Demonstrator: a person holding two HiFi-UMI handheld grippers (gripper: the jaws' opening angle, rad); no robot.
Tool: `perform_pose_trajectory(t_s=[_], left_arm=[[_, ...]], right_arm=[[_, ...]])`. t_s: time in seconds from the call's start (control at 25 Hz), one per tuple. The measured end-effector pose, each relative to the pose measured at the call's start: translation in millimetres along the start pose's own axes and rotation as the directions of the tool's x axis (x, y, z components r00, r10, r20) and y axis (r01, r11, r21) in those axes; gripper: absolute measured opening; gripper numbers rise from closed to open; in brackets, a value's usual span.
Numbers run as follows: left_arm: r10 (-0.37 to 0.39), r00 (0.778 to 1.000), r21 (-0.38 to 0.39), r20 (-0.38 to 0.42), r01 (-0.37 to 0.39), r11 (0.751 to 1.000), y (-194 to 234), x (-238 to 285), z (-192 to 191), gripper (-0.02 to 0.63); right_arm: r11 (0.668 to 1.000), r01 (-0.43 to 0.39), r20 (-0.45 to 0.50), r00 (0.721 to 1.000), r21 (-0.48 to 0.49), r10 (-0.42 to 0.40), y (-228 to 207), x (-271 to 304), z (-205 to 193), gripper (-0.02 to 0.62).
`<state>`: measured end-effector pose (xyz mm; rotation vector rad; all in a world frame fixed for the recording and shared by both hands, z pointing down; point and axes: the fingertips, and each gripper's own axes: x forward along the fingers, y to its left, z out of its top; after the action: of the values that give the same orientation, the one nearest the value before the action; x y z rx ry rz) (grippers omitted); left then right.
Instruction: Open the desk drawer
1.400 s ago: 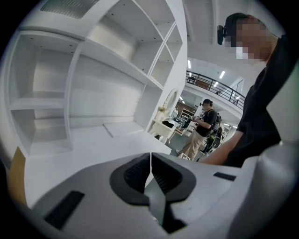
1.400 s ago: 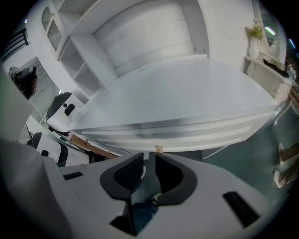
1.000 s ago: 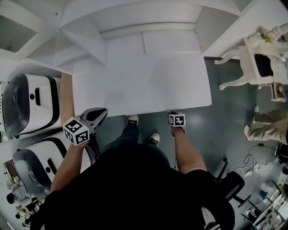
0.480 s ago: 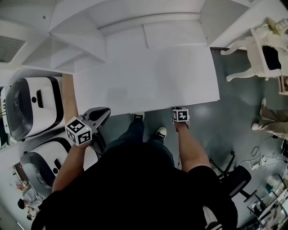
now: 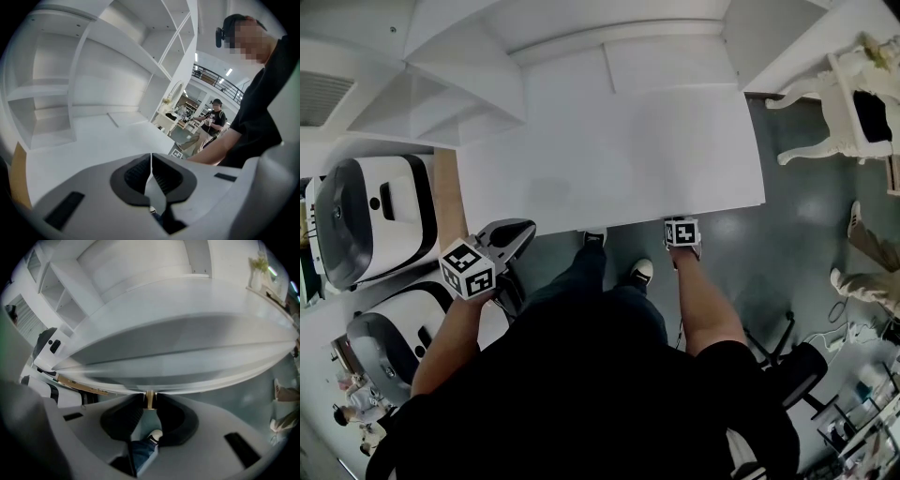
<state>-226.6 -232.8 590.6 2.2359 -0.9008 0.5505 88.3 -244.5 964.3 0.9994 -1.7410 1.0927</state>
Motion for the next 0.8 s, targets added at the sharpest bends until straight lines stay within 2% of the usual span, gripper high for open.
perform_pose_trajectory(t_s=[0.44, 0.8], left_arm=[[-0.025, 1.0, -0.002, 0.008, 0.025, 1.0, -11.8, -0.8, -4.4, 0.014], [-0.055, 0.999, 0.012, -0.003, 0.055, 0.998, -29.2, 6.3, -9.8, 0.014]], right_arm=[[1.0, -0.014, -0.062, 0.998, -0.025, 0.012, 2.3, 0.7, -5.3, 0.084], [0.999, -0.026, -0.097, 0.995, -0.019, 0.024, 3.0, -6.1, -31.3, 0.084]])
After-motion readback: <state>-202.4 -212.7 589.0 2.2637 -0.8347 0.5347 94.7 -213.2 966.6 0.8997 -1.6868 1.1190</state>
